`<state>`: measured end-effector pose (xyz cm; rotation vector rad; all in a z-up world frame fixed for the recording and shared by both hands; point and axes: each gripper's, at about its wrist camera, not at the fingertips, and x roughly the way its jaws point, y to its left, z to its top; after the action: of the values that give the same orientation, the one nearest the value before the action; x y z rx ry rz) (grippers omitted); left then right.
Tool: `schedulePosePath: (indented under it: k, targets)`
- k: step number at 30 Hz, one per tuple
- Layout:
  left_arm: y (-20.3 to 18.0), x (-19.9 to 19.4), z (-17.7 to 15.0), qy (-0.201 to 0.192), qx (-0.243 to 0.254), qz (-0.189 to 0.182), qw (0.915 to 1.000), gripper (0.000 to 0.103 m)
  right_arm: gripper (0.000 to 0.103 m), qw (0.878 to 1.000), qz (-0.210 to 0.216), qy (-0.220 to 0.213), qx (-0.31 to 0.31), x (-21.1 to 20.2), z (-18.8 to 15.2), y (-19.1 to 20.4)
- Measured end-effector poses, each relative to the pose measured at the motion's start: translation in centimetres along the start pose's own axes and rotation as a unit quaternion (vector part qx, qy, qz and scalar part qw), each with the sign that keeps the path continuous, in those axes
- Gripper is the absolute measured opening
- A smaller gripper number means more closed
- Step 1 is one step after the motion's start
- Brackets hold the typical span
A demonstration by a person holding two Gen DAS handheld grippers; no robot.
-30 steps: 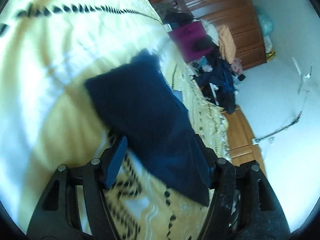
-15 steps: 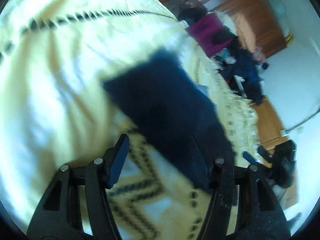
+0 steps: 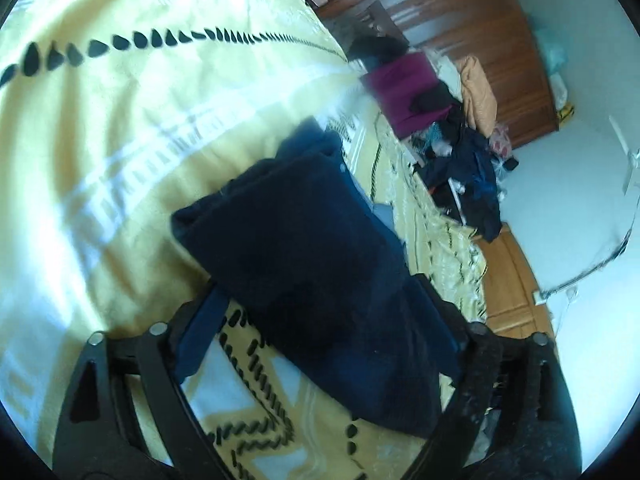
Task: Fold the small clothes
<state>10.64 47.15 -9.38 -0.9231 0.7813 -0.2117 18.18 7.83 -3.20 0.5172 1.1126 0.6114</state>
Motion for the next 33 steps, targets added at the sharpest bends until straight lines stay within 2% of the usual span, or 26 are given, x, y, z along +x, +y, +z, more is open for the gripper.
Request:
schedulePosePath:
  k: [2, 5, 8, 9, 10, 11, 12, 15, 19, 21, 26, 27, 29, 30, 31, 32, 33]
  targets:
    - [0.0, 0.5, 1.0, -0.014, 0.002, 0.005, 0.9999, 0.09, 0.078, 1.0, -0.001, 0.006, -0.003, 0.4, 0.1, 0.0]
    - [0.0, 1.8, 2.2, -0.038, 0.012, 0.043, 0.9983, 0.091, 0.078, 1.0, 0.002, 0.009, -0.007, 1.3, 0.3, 0.5]
    - [-1.4, 3.6, 2.6, -0.027, 0.044, 0.068, 0.9963, 0.088, 0.078, 1.0, 0.014, 0.011, -0.019, 2.2, 0.8, 2.2]
    - [-1.6, 3.6, 2.6, -0.021, 0.051, 0.047, 0.9974, 0.061, 0.078, 0.999, 0.015, 0.012, -0.026, 2.5, 1.1, 2.9]
    - [-1.7, 3.9, 2.4, -0.008, 0.054, 0.018, 0.9983, 0.001, 0.078, 0.999, 0.014, 0.013, -0.033, 2.9, 1.6, 3.6]
    - [-1.8, 4.0, 2.1, -0.001, 0.062, 0.016, 0.9979, 0.004, 0.078, 0.999, 0.014, 0.015, -0.043, 3.6, 2.3, 4.4]
    - [-2.6, 3.7, 1.7, -0.006, 0.09, 0.023, 0.9957, 0.004, 0.078, 0.998, 0.014, 0.016, -0.051, 4.2, 3.1, 5.1]
    - [-5.6, 2.7, 0.4, -0.018, 0.182, 0.038, 0.9824, 0.004, 0.078, 0.997, 0.017, 0.019, -0.068, 6.1, 5.8, 7.0]
    - [-7.5, 2.6, -0.2, -0.021, 0.238, 0.053, 0.9696, 0.004, 0.08, 0.996, 0.029, 0.036, -0.078, 10.5, 10.4, 9.2]
    - [-8.3, 2.6, -0.5, -0.02, 0.265, 0.059, 0.9624, 0.004, 0.08, 0.995, 0.017, 0.059, -0.075, 13.4, 12.0, 9.9]
    - [-11.3, 3.5, -2.4, -0.012, 0.344, 0.057, 0.9373, 0.006, 0.08, 0.992, 0.013, 0.111, -0.053, 19.0, 13.3, 10.1]
    - [-12.0, 3.7, -3.1, -0.008, 0.365, 0.052, 0.9296, 0.007, 0.08, 0.992, 0.007, 0.116, -0.044, 19.6, 13.3, 9.7]
    - [-13.4, 4.1, -4.0, 0.002, 0.39, 0.037, 0.92, 0.008, 0.08, 0.993, -0.005, 0.112, -0.031, 19.8, 13.6, 8.7]
    - [-13.8, 4.2, -4.3, 0.006, 0.395, 0.029, 0.9182, 0.008, 0.075, 0.994, -0.006, 0.105, -0.029, 19.5, 13.8, 8.2]
    - [-14.6, 4.4, -4.7, 0.014, 0.4, 0.016, 0.9163, 0.008, 0.053, 0.996, -0.012, 0.085, -0.035, 18.6, 13.9, 7.7]
    - [-15.4, 4.6, -4.9, 0.022, 0.403, 0.004, 0.9151, 0.008, 0.027, 0.997, -0.016, 0.065, -0.038, 17.6, 13.9, 7.1]
    - [-16.5, 4.8, -5.5, 0.032, 0.41, -0.012, 0.9115, 0.008, 0.02, 0.999, -0.013, 0.042, -0.032, 16.0, 13.8, 6.1]
